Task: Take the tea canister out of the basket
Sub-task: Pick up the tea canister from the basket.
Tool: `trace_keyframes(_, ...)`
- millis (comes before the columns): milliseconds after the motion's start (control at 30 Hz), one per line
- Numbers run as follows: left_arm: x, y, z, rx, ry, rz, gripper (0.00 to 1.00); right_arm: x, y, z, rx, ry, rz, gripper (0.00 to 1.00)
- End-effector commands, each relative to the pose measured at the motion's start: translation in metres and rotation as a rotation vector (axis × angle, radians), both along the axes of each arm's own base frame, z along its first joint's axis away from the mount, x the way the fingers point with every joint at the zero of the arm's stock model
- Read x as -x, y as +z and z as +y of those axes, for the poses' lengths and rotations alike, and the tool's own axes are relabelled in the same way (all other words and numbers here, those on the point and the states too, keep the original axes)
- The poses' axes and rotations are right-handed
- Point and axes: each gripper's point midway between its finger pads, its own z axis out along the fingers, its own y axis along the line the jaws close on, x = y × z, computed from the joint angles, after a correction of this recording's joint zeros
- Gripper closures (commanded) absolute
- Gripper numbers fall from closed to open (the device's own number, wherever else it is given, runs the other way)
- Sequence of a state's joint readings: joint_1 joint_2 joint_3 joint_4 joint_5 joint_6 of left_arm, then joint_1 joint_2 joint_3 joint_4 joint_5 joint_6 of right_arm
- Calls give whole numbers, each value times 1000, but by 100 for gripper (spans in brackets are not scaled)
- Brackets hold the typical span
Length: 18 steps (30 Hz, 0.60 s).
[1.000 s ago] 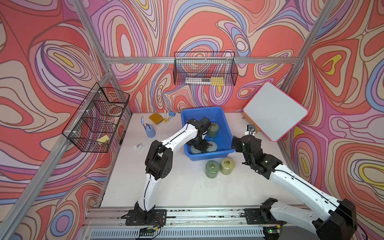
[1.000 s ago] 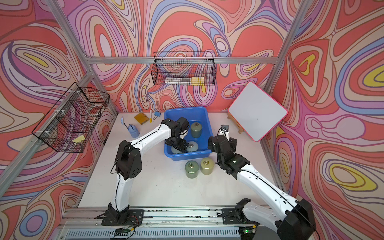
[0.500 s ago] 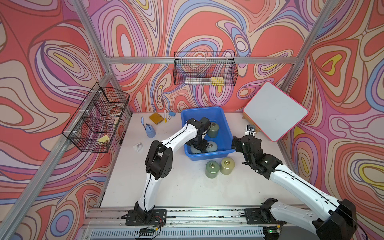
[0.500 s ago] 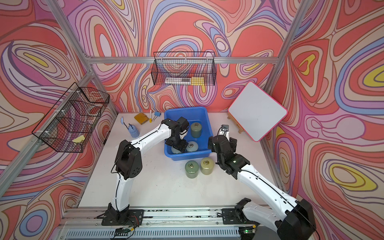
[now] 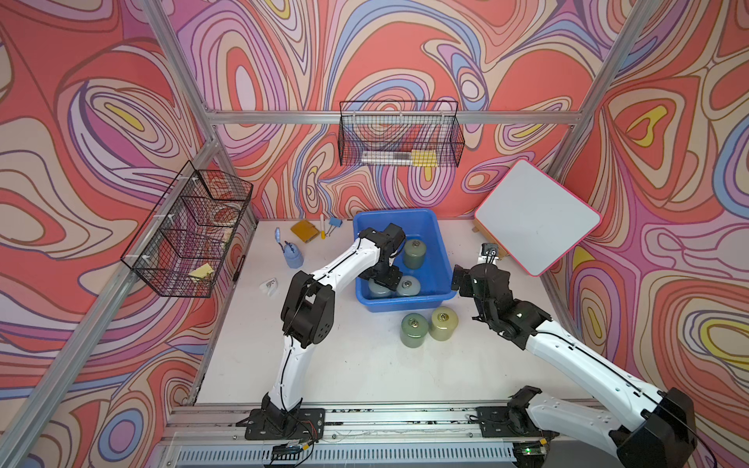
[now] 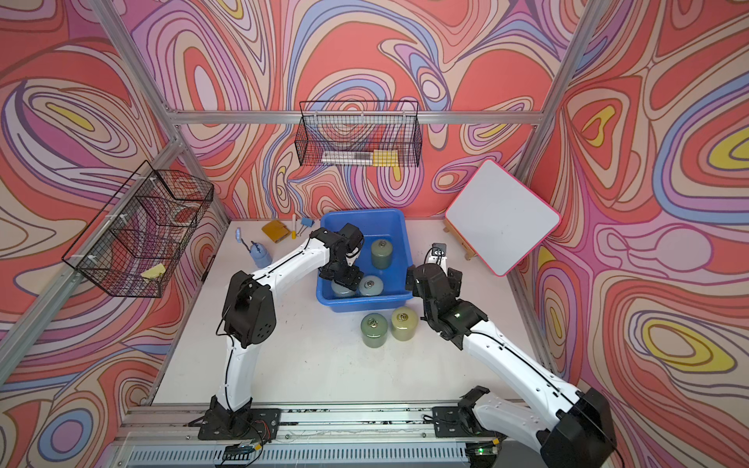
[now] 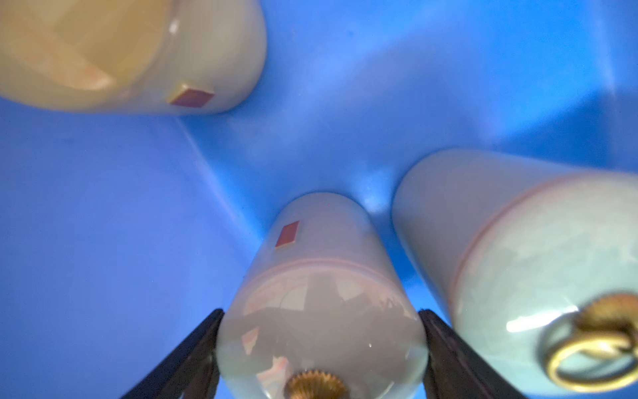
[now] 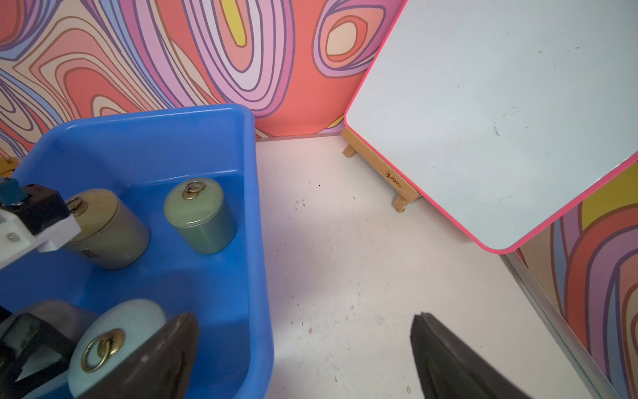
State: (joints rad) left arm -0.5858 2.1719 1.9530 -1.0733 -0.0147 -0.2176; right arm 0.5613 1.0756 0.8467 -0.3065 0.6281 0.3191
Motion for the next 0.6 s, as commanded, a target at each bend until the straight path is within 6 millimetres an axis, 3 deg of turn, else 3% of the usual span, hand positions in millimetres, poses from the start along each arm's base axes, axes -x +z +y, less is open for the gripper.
trace_keyframes(0, -17, 4, 9, -21, 40, -38, 47, 0, 3, -2, -7, -4, -7, 2)
trace_keyframes(367, -18, 11, 6, 0, 34, -43, 50, 0, 3, -3, -8, -6, -8, 2)
trace_keyframes(567, -17, 34, 5, 25, 30, -71, 52, 0, 2, -2, -10, -6, -7, 2)
